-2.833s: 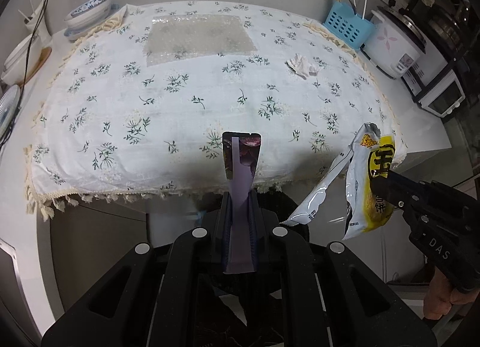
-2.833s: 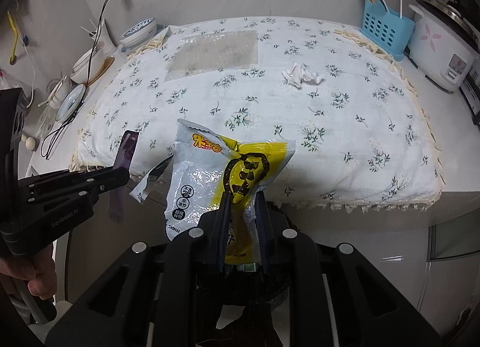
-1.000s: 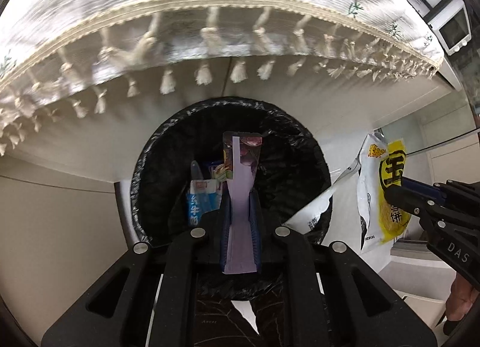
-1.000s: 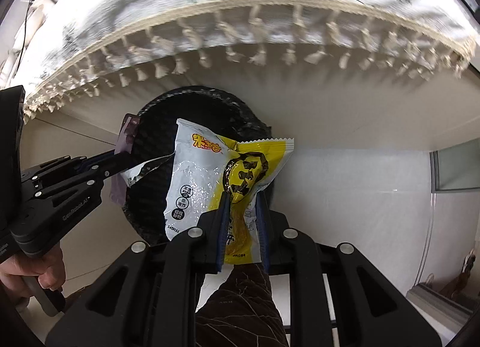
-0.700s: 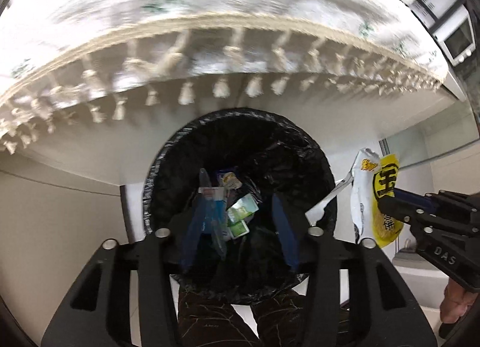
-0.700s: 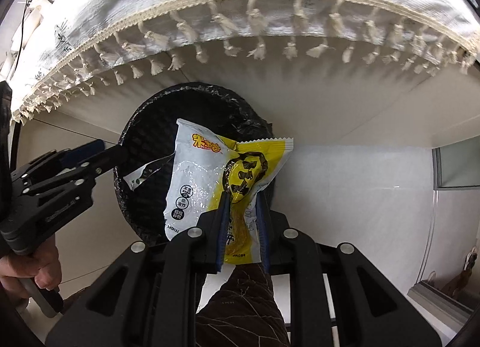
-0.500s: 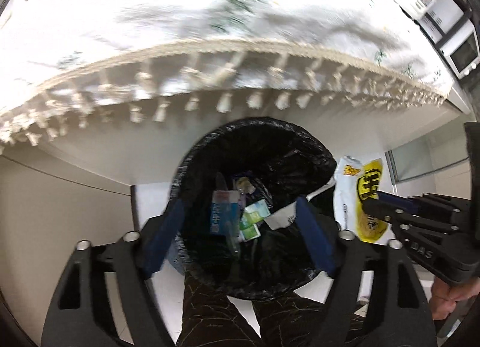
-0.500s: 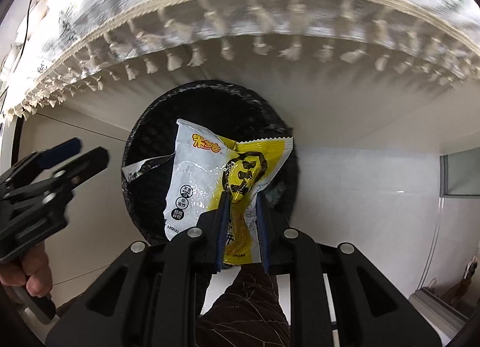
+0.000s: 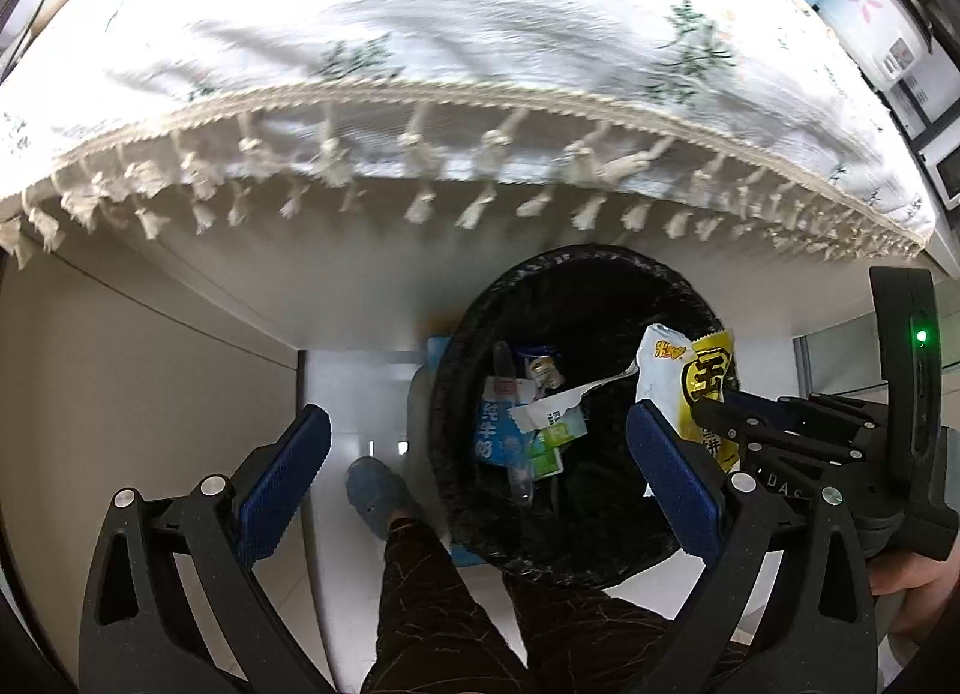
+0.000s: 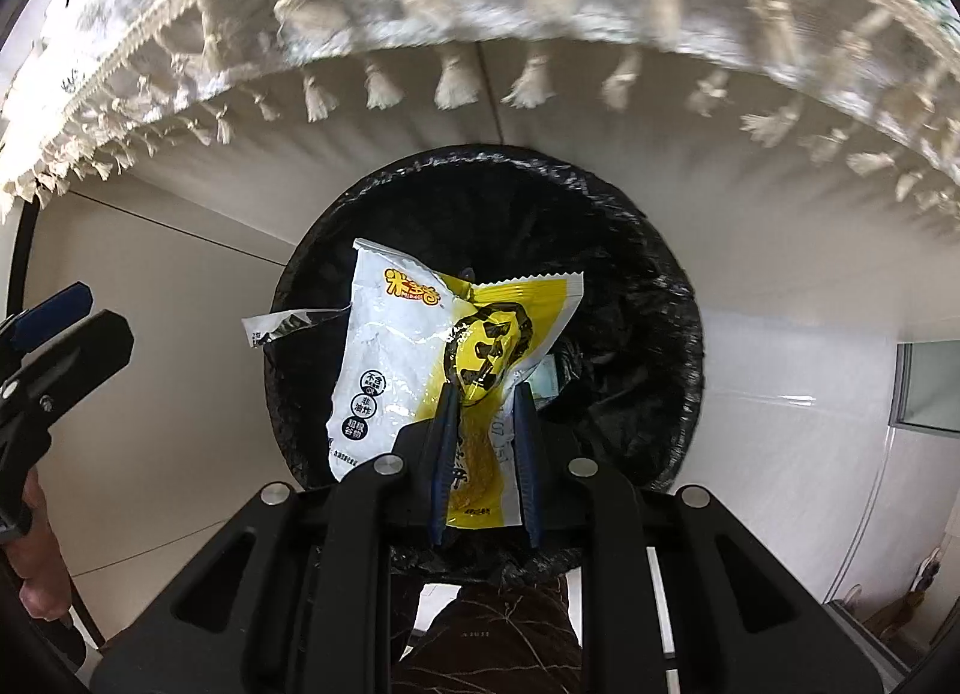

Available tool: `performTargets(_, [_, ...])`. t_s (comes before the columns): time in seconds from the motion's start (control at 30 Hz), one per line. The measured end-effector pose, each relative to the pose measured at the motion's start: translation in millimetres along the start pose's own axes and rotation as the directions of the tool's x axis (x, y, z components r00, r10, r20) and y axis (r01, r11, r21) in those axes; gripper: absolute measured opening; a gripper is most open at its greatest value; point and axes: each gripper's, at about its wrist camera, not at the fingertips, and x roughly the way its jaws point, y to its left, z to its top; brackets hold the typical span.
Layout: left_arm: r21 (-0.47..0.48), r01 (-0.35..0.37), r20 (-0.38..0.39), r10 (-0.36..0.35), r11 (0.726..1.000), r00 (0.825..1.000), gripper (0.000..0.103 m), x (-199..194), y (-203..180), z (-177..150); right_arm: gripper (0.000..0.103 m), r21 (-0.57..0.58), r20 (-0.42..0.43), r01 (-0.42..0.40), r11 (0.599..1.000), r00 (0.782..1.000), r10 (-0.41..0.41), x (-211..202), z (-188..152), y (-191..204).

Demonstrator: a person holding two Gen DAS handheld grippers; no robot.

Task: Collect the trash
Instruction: 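Open the left tool over the bin while the right tool releases the yellow wrapper, then raise both open tools back over the table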

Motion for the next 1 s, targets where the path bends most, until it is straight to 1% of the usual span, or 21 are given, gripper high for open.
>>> performTargets(0.13, [-0.002, -0.018, -0.007, 0.018, 1.0, 1.0, 0.097, 0.8, 10.0, -0.5, 0.02, -0.018, 0.002, 0.002, 1.0, 1.0, -0.002, 6.2, 5.7, 9.6])
performTargets(0.27, [-0.017, -0.027, -0.007, 0.027, 1.0, 1.0, 0.097, -0.2, 20.3, -0.1, 0.022, -0.031, 0.0, 0.013, 0.999, 1.0, -0.013, 1.1, 7.1, 13.2])
performTargets(0.33, [-0.014, -0.031, -0.008, 0.031, 0.999, 0.999, 0.097, 0.5, 20.7, 1.2, 0.031, -0.023, 0.003, 0.009, 1.0, 1.0, -0.009, -5.0, 5.6, 12.4])
performTargets(0.37, [-0.015, -0.032, -0.009, 0.031, 0.999, 0.999, 0.097, 0.7, 21.7, 1.5, 0.033, -0.02, 0.008, 0.013, 1.0, 1.0, -0.013, -6.9, 6.2, 12.0])
performTargets(0.43, [-0.02, -0.03, -0.009, 0.03, 0.999, 1.0, 0.097, 0.6, 23.0, 2.5, 0.044, -0.014, 0.018, 0.015, 1.0, 1.0, -0.015, -13.0, 6.7, 10.9])
performTargets(0.47, [-0.021, -0.03, -0.01, 0.03, 0.999, 1.0, 0.097, 1.0, 22.2, 2.7, 0.048, -0.008, 0.022, 0.017, 1.0, 1.0, -0.017, -18.3, 6.3, 10.0])
performTargets(0.53, [-0.023, -0.023, -0.016, 0.022, 0.999, 1.0, 0.097, -1.8, 24.8, 4.9, 0.06, 0.008, 0.029, 0.012, 1.0, 0.999, -0.012, -29.0, 6.9, 7.5])
performTargets(0.57, [-0.022, -0.022, -0.017, 0.021, 1.0, 1.0, 0.097, -6.6, 25.3, 8.2, 0.064, 0.011, 0.035, 0.007, 1.0, 0.999, -0.007, -34.4, 7.6, 6.8])
performTargets(0.6, [-0.018, -0.021, -0.014, 0.021, 1.0, 1.0, 0.097, -10.3, 25.1, 9.6, 0.071, 0.012, 0.045, 0.009, 1.0, 0.999, -0.009, -41.7, 7.9, 6.8])
performTargets(0.63, [-0.017, -0.017, -0.012, 0.017, 1.0, 1.0, 0.097, -13.6, 24.8, 12.3, 0.075, 0.013, 0.06, 0.01, 1.0, 0.998, -0.011, -50.9, 8.2, 6.4])
performTargets(0.7, [-0.016, -0.019, -0.009, 0.018, 1.0, 1.0, 0.097, -21.4, 23.6, 17.0, 0.079, 0.008, 0.086, 0.005, 1.0, 0.996, -0.006, -65.9, 9.3, 8.6])
performTargets(0.77, [-0.024, -0.003, -0.006, 0.003, 1.0, 1.0, 0.097, -28.2, 22.4, 21.2, 0.084, 0.004, 0.105, 0.014, 1.0, 0.994, -0.014, -83.1, 9.9, 10.1])
performTargets(0.83, [-0.014, -0.018, -0.01, 0.018, 1.0, 1.0, 0.097, -35.7, 19.2, 25.5, 0.089, 0.01, 0.123, 0.025, 1.0, 0.992, -0.026, -98.4, 10.6, 11.9])
performTargets(1.0, [-0.006, 0.007, 0.013, -0.007, 1.0, 1.0, 0.097, -60.1, 14.4, 33.8, 0.094, 0.009, 0.159, 0.036, 0.999, 0.987, -0.037, -132.0, 16.1, 12.1])
